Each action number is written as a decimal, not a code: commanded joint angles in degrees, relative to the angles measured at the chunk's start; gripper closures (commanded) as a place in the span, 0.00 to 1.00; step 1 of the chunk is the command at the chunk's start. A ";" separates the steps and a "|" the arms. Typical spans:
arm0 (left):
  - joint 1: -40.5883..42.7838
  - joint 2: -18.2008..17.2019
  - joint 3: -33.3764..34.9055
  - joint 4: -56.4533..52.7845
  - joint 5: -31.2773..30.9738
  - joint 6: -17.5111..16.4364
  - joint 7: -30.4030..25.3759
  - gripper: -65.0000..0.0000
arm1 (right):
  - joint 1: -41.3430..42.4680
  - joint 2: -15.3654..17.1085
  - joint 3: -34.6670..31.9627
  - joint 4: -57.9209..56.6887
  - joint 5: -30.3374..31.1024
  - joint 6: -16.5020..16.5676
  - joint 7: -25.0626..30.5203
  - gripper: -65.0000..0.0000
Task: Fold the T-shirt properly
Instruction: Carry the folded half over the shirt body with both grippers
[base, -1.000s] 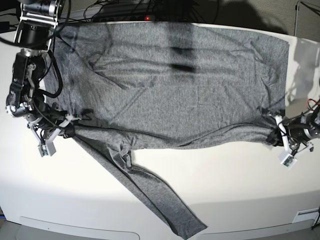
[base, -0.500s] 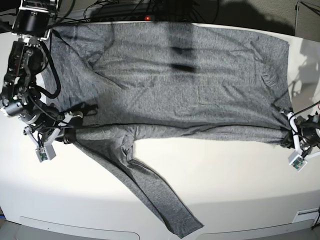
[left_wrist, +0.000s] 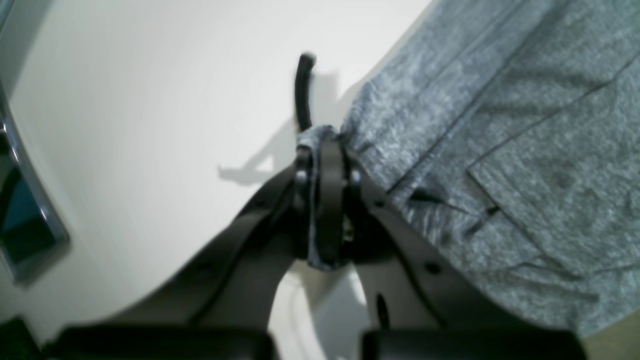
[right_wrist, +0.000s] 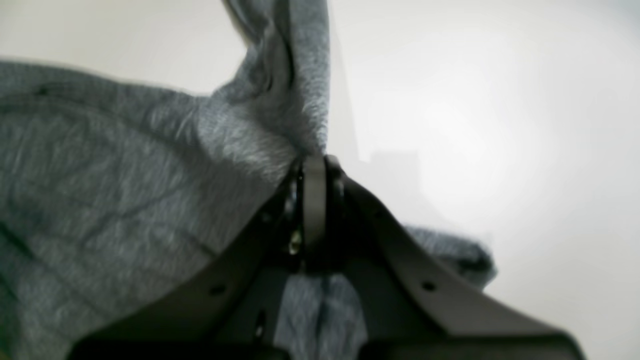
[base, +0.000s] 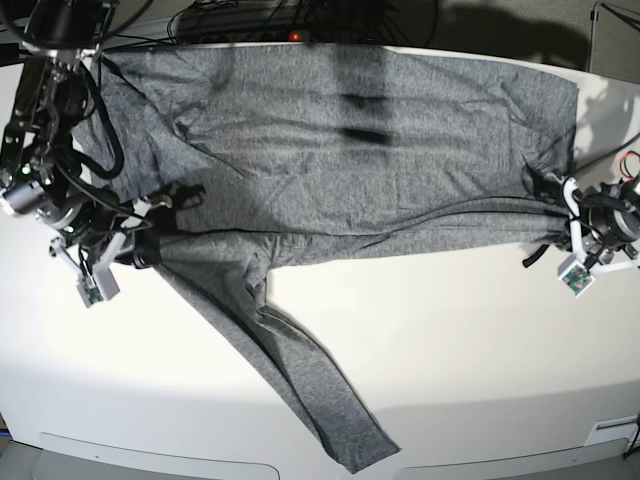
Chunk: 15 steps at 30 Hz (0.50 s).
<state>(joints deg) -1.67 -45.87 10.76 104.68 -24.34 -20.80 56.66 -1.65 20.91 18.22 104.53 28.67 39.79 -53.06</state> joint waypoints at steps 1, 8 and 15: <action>-0.15 -1.42 -0.72 2.12 0.57 0.76 -0.68 1.00 | -0.02 0.98 1.44 2.23 0.55 0.21 1.11 1.00; 5.86 -1.97 -1.01 10.93 7.21 4.20 1.42 1.00 | -7.23 0.98 11.98 8.26 6.25 0.21 -0.07 1.00; 11.23 -1.92 -0.98 14.19 12.13 5.86 2.71 1.00 | -12.63 0.98 20.70 10.99 12.61 0.21 -2.69 1.00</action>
<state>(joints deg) 10.02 -46.72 10.44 118.04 -12.88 -15.33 59.59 -14.68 20.91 38.52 114.45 40.32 39.75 -56.93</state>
